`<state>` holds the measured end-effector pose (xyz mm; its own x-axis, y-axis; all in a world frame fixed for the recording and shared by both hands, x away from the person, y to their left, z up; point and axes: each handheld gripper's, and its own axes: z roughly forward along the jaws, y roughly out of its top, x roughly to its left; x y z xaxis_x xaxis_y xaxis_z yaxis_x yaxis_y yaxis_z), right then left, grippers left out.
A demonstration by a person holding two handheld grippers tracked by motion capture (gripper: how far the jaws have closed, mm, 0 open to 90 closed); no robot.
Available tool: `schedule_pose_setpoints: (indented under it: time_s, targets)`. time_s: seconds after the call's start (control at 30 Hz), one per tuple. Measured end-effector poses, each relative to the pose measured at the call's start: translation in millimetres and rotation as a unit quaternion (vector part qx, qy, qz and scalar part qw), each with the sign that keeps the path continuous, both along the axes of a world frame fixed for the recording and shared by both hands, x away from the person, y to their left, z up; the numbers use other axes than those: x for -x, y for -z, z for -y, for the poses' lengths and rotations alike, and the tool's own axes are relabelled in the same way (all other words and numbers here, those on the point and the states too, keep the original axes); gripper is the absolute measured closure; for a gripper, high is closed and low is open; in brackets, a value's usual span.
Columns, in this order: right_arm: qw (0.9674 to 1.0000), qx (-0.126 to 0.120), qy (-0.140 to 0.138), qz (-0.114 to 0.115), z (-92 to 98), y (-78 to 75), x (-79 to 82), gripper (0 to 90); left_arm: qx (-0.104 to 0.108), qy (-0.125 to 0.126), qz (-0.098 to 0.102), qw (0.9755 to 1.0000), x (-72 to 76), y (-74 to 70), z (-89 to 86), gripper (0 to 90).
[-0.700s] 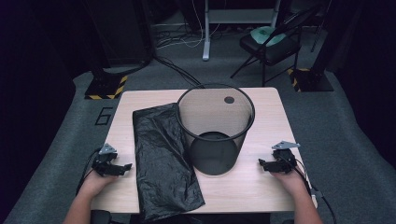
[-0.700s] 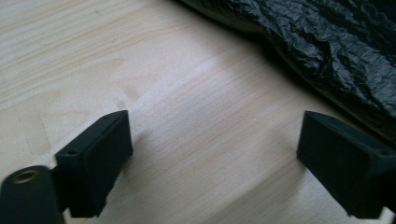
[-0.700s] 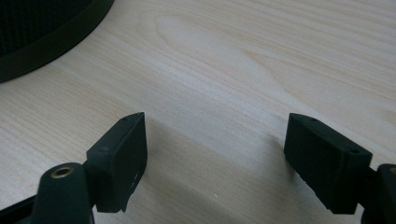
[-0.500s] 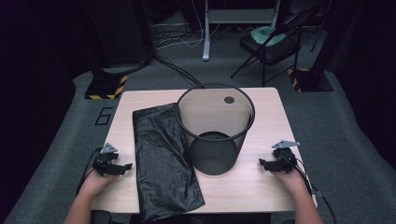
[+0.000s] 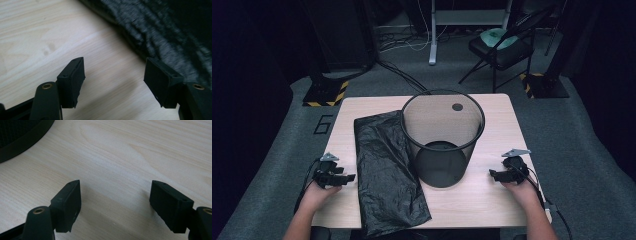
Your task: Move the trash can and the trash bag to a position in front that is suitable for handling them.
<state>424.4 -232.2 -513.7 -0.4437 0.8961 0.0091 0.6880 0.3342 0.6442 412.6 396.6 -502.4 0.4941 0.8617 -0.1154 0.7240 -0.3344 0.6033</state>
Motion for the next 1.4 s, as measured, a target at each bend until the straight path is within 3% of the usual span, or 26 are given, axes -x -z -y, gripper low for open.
schedule_pose_setpoints:
  time_s: [0.13, 0.27, 0.47, 0.57, 0.67, 0.77, 0.97, 1.07, 1.23, 1.4]
  targets:
    - [1.0000, -0.002, -0.002, 0.003, -0.1, 0.5, -0.2, 24.1, 0.016, 0.012, 0.011, 0.9997, 1.4, -8.9, 12.9, 32.3]
    - [1.0000, -0.005, -0.002, 0.003, -0.1, 0.9, 0.5, 24.1, 0.029, 0.034, 0.010, 0.9990, 0.2, -12.2, 31.5, 32.2]
    - [1.0000, -0.004, 0.000, 0.006, -0.4, 1.1, 0.9, 24.1, -0.009, 0.041, -0.005, 0.9991, -4.6, -5.5, 49.3, 32.0]
    - [1.0000, -0.003, -0.001, 0.007, -0.3, 1.2, 1.7, 24.1, -0.008, 0.037, -0.016, 0.9992, -5.0, -0.1, 50.6, 30.7]
    - [1.0000, -0.004, -0.002, 0.007, 0.0, 1.3, 2.4, 24.1, -0.025, 0.050, -0.008, 0.9984, -3.8, 3.1, 56.3, 33.2]
    - [1.0000, -0.005, -0.002, 0.007, -0.1, 1.5, 2.6, 24.1, -0.055, 0.063, 0.010, 0.9965, -1.3, 2.7, 61.6, 42.7]
    - [0.9999, -0.006, -0.002, 0.008, 0.2, 1.7, 2.9, 24.0, -0.051, 0.064, 0.010, 0.9966, -1.9, 1.1, 57.6, 71.5]
    - [0.9999, -0.006, -0.002, 0.009, 0.3, 1.9, 3.0, 24.0, -0.049, 0.068, 0.005, 0.9964, -3.0, 0.5, 54.9, 81.3]
    - [0.9999, -0.007, -0.003, 0.011, 0.6, 2.1, 3.0, 24.0, -0.054, 0.057, 0.007, 0.9969, -6.2, 0.5, 46.9, 85.4]
    - [0.9999, -0.007, -0.004, 0.011, 0.7, 2.1, 3.1, 24.0, -0.044, 0.025, 0.004, 0.9987, -11.9, 1.2, 28.5, 85.5]
